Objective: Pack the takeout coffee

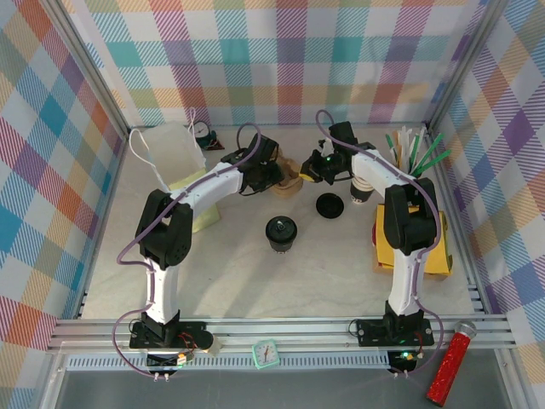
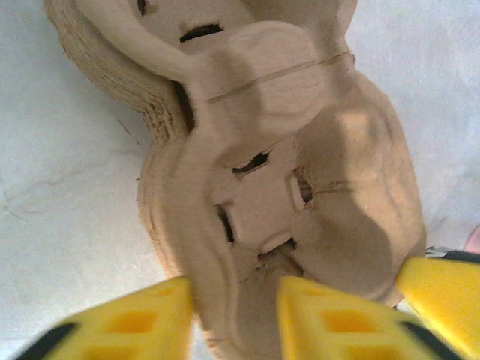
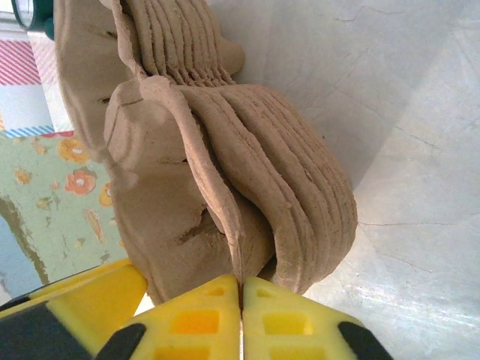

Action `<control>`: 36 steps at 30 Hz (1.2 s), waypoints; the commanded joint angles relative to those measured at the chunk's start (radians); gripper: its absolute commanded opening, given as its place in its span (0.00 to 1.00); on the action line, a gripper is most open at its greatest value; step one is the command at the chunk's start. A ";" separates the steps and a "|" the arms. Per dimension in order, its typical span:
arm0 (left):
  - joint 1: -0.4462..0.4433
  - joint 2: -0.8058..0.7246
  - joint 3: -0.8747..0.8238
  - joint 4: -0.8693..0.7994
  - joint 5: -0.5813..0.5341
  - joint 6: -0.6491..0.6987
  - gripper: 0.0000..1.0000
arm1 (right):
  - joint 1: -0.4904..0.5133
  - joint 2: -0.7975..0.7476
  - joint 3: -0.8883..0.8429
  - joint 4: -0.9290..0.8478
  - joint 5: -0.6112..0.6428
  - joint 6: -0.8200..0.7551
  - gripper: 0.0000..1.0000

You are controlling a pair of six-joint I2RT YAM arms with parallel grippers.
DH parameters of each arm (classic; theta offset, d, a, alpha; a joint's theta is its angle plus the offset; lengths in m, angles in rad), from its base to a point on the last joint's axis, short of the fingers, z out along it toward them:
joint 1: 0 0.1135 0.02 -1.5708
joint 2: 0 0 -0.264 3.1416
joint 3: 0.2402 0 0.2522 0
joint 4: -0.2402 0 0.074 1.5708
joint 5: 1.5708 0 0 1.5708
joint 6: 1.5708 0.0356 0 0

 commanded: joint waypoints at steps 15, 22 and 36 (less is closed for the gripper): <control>0.010 -0.073 -0.006 0.032 -0.018 0.007 0.13 | 0.003 -0.095 -0.052 0.073 -0.044 0.027 0.04; 0.010 -0.108 -0.013 0.027 -0.034 0.008 0.13 | 0.003 -0.128 -0.066 0.087 -0.047 0.034 0.03; 0.011 -0.114 0.014 -0.052 -0.065 -0.056 0.47 | 0.001 -0.201 -0.112 0.192 -0.071 0.089 0.00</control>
